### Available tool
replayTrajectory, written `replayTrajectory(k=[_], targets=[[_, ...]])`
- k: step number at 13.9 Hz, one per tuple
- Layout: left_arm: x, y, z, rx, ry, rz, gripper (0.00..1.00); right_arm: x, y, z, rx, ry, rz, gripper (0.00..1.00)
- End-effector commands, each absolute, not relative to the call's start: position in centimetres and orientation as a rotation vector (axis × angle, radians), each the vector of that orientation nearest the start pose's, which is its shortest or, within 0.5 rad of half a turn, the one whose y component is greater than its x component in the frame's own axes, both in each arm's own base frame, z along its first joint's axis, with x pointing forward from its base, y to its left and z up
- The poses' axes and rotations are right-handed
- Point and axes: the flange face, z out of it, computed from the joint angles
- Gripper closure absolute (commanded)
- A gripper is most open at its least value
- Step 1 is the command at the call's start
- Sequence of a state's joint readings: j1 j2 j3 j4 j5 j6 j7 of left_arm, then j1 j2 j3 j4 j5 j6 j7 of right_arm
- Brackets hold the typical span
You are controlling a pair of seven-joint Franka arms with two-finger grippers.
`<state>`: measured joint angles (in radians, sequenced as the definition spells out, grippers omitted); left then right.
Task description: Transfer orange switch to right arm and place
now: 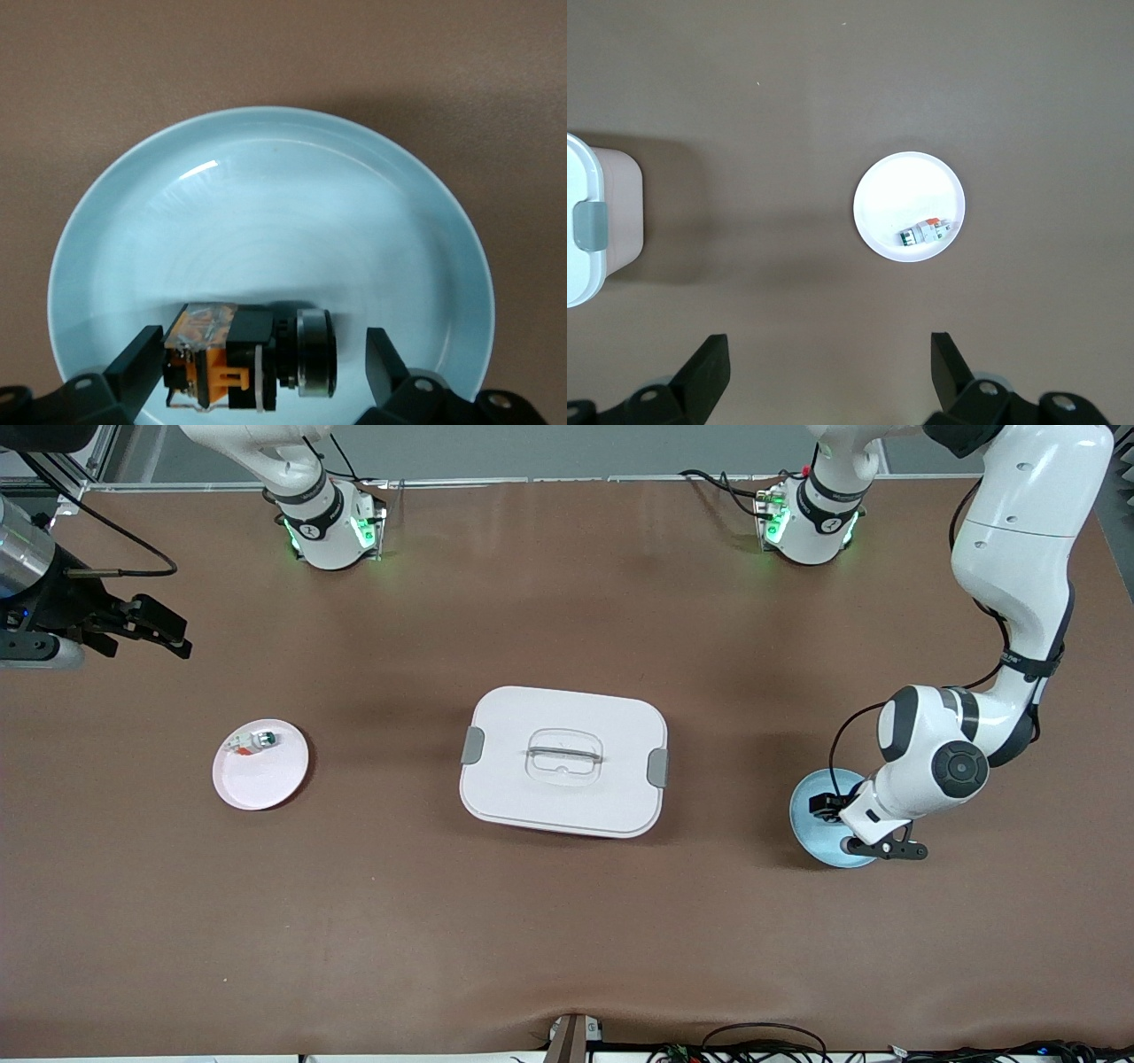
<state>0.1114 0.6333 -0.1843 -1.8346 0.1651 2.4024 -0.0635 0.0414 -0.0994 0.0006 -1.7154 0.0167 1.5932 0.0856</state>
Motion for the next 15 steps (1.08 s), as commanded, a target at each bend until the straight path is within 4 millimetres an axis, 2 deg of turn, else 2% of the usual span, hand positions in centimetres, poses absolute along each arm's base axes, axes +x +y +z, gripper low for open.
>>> replayTrajectory(k=[1, 4, 5, 7, 8, 10, 13, 15], targets=[[63.94, -3.79, 18.18, -3.127, 0.199, 0.06, 0.0, 51.67, 2.49, 61.45, -3.116, 0.068, 0.031, 0.0], [63.98, -3.82, 17.98, -3.131, 0.197, 0.051, 0.0, 51.66, 2.57, 61.38, -3.116, 0.066, 0.034, 0.0], [63.93, -3.83, 17.92, -3.13, 0.199, 0.053, 0.11, 51.66, 2.56, 61.38, -3.118, 0.066, 0.034, 0.0], [64.0, -3.83, 17.99, -3.131, 0.195, 0.048, 0.41, 51.66, 2.57, 61.38, -3.116, 0.066, 0.034, 0.0], [64.0, -3.83, 17.99, -3.131, 0.197, 0.048, 0.48, 51.71, 2.58, 61.38, -3.116, 0.066, 0.034, 0.0], [64.06, -3.82, 18.05, -3.131, 0.195, 0.046, 0.54, 51.71, 2.58, 61.38, -3.116, 0.066, 0.034, 0.0], [64.13, -3.81, 18.2, -3.131, 0.194, 0.041, 0.7, 51.89, 2.41, 61.77, -3.125, 0.065, 0.021, 0.0], [64.13, -3.91, 18.2, -3.132, 0.19, 0.041, 0.72, 52.08, 2.32, 61.88, -3.126, 0.065, 0.018, 0.0]])
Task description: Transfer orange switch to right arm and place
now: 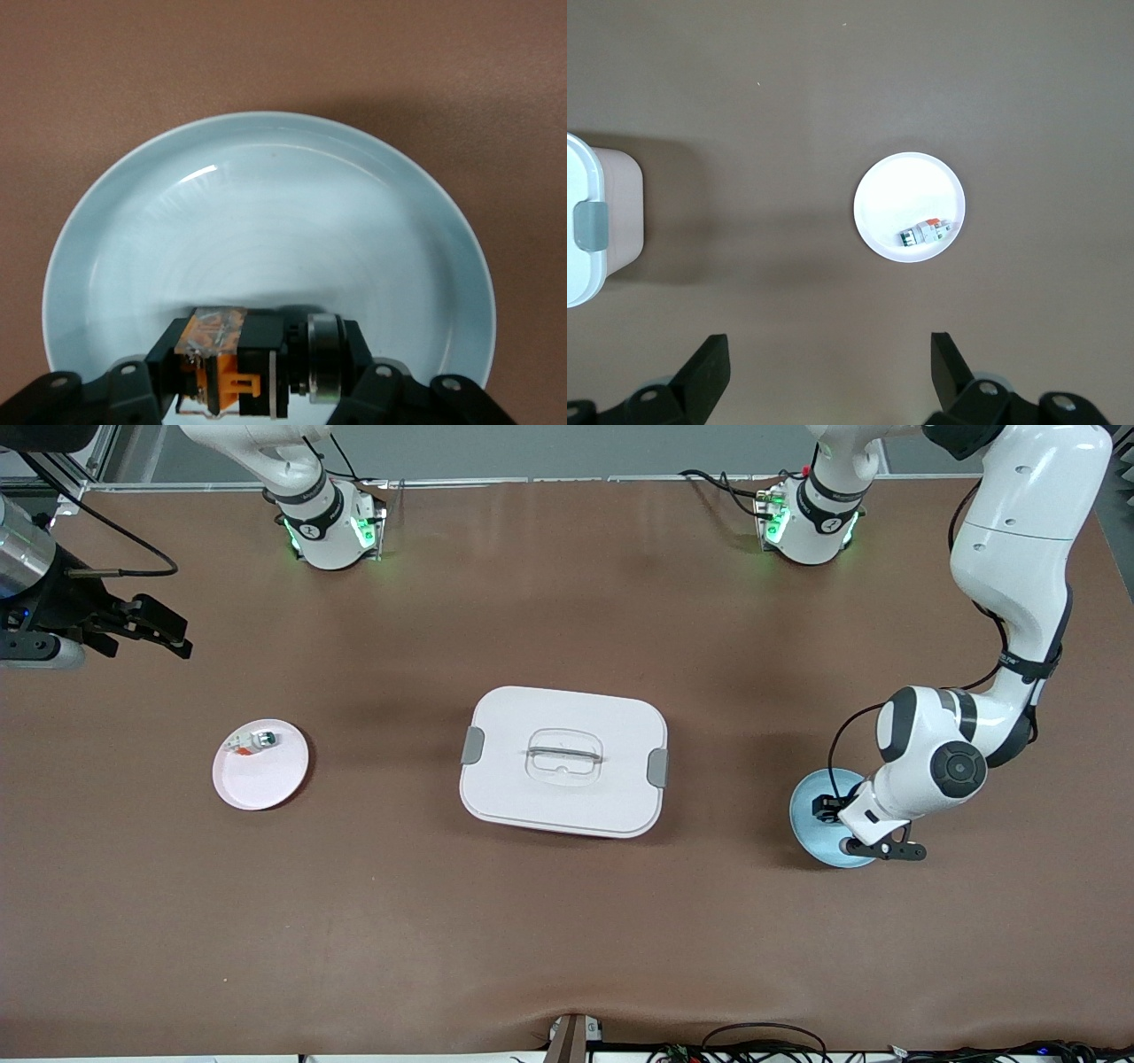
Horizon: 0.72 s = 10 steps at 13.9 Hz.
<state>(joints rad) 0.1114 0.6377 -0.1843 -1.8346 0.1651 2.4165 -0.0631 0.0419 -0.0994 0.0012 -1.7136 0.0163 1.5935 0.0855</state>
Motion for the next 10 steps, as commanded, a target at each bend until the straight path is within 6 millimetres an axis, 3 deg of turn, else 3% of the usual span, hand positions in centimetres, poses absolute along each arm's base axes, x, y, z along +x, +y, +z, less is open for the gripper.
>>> replayTrajectory(k=[1, 7, 10], targets=[[64.1, -3.9, 18.1, -3.132, 0.19, 0.044, 0.72, 52.1, 2.1, 61.9, -3.126, 0.072, 0.016, 0.0], [64.2, -3.8, 19.0, -3.129, 0.193, 0.027, 0.72, 52.6, 1.7, 60.4, -3.13, 0.094, 0.133, 0.0], [64.5, -3.7, 21.0, -3.123, 0.194, -0.001, 0.72, 54.0, 1.7, 57.7, -3.132, 0.096, 0.217, 0.0]])
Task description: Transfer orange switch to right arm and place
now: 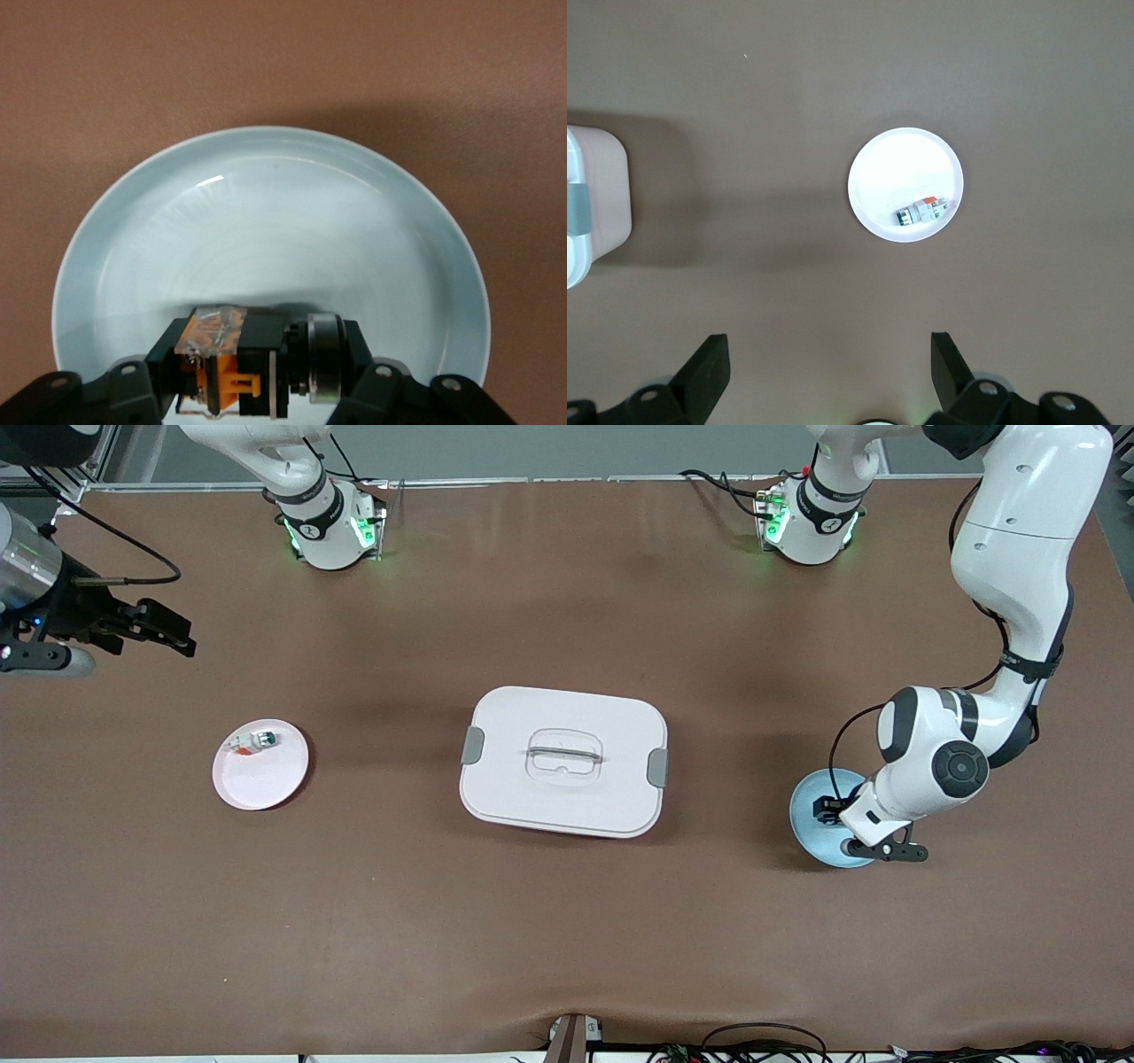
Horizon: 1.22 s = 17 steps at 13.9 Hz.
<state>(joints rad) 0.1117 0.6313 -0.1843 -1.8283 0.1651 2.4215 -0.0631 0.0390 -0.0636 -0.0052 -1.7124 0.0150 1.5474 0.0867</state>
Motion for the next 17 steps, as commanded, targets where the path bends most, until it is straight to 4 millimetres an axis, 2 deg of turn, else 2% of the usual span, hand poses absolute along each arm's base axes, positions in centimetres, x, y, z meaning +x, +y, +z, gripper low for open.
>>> replayTrajectory(k=[1, 2, 5, 7, 11, 12, 13, 15, 17], targets=[[64.5, -3.7, 21.6, -3.119, 0.193, 0.006, 0.72, 54.7, 1.7, 56.2, -3.13, 0.099, 0.258, 0.0], [64.5, -3.5, 22.7, -3.117, 0.186, 0.007, 0.72, 55.6, 1.6, 53.9, -3.126, 0.09, 0.325, 0.0], [64.4, -3.5, 26.1, -3.12, 0.161, 0.018, 0.72, 56.5, 1.5, 53.2, -3.128, 0.097, 0.335, 0.0], [64.3, -3.9, 28.3, -3.155, 0.12, 0.028, 0.72, 57.9, 0.6, 49.8, -3.129, 0.119, 0.426, 0.0], [63.5, -5.9, 33.4, -3.207, 0.032, 0.037, 0.72, 58.4, -0.8, 48.9, -3.123, 0.152, 0.448, 0.0], [63.2, -6.5, 34.9, -3.21, 0.007, 0.03, 0.72, 58.6, -2.0, 48.1, -3.108, 0.189, 0.469, 0.0], [63.0, -7.5, 36.0, -3.213, 0.006, 0.046, 0.72, 58.6, -2.3, 47.8, -3.094, 0.199, 0.477, 0.0], [62.9, -9.0, 38.8, -3.224, -0.031, 0.103, 0.72, 58.4, -1.1, 47.6, -3.106, 0.184, 0.5, 0.0], [62.9, -11.2, 41.6, -3.246, -0.08, 0.151, 0.72, 58.5, -1.1, 47.4, -3.098, 0.183, 0.492, 0.0]])
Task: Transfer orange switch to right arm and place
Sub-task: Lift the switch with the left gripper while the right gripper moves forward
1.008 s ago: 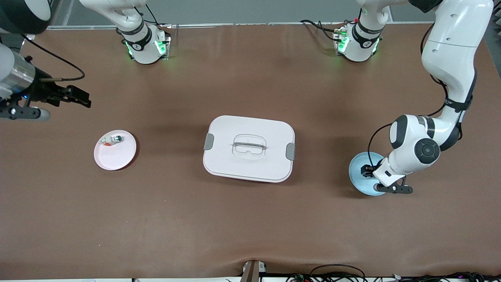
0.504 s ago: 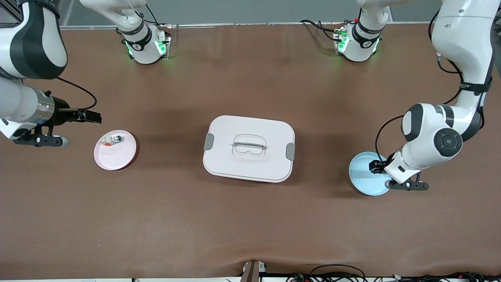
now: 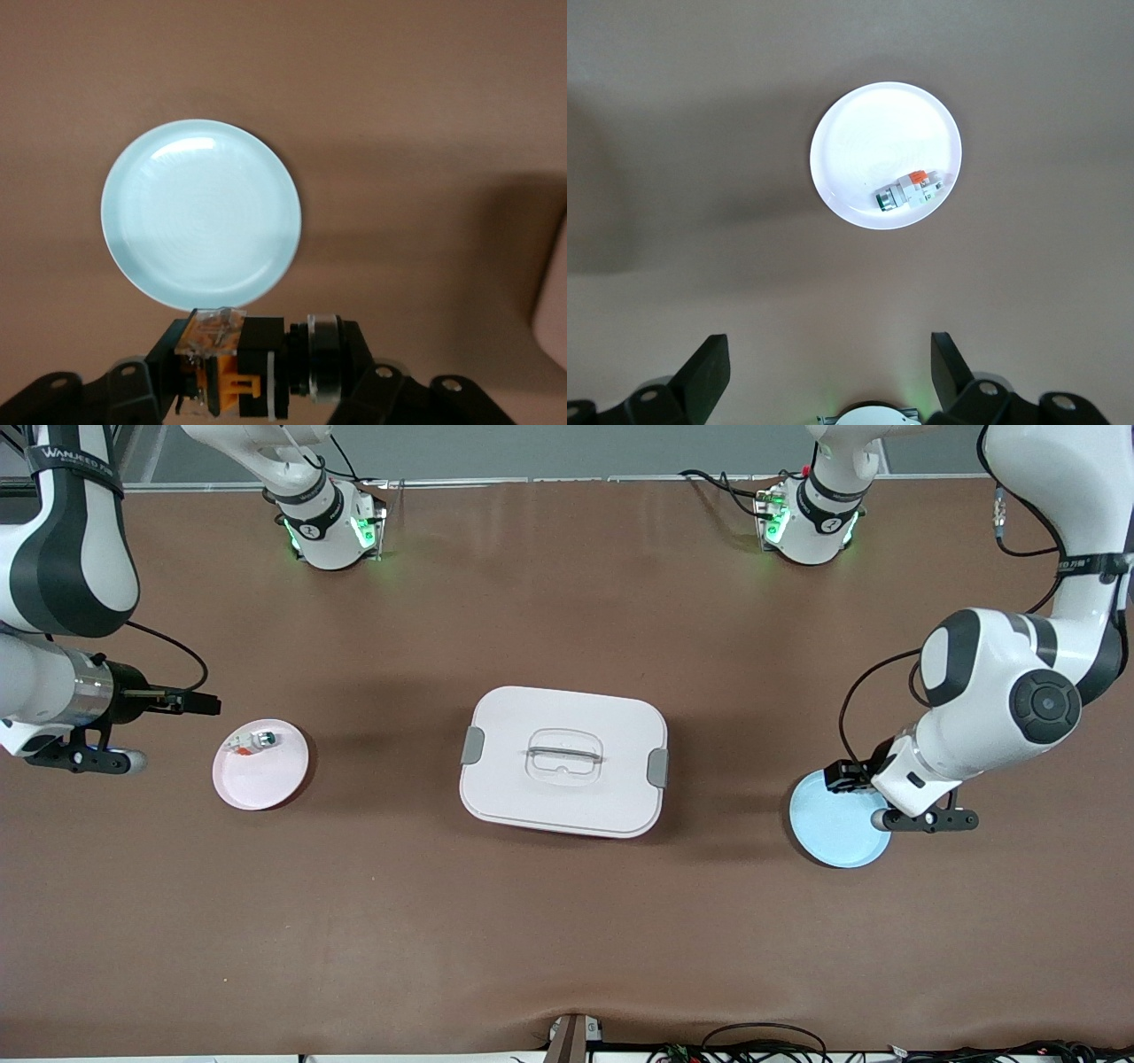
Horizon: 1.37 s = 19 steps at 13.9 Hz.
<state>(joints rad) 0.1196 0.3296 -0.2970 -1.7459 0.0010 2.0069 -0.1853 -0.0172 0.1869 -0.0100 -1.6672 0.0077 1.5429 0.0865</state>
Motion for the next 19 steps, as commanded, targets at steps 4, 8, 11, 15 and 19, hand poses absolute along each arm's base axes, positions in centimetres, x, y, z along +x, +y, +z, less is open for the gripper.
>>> replayTrajectory(k=[4, 8, 11, 15, 19], targets=[[62.4, -15.9, 46.8, -3.303, -0.233, 0.189, 0.72, 58.1, -0.7, 46.4, -3.096, 0.155, 0.504, 0.0], [60.9, -21.3, 49.9, -3.315, -0.458, 0.196, 0.72, 57.8, -0.6, 45.7, -3.058, 0.171, 0.514, 0.0], [59.9, -24.6, 51.1, -3.29, -0.688, 0.216, 0.72, 57.2, -0.7, 44.9, -3.054, 0.18, 0.523, 0.0], [58.9, -29.1, 53.2, -3.279, -0.997, 0.203, 0.72, 56.7, -0.9, 44.1, -3.009, 0.209, 0.51, 0.0], [58.4, -33.0, 54.1, -3.225, -1.437, 0.228, 0.72, 55.5, -0.7, 43.4, -3.013, 0.232, 0.451, 0.0]])
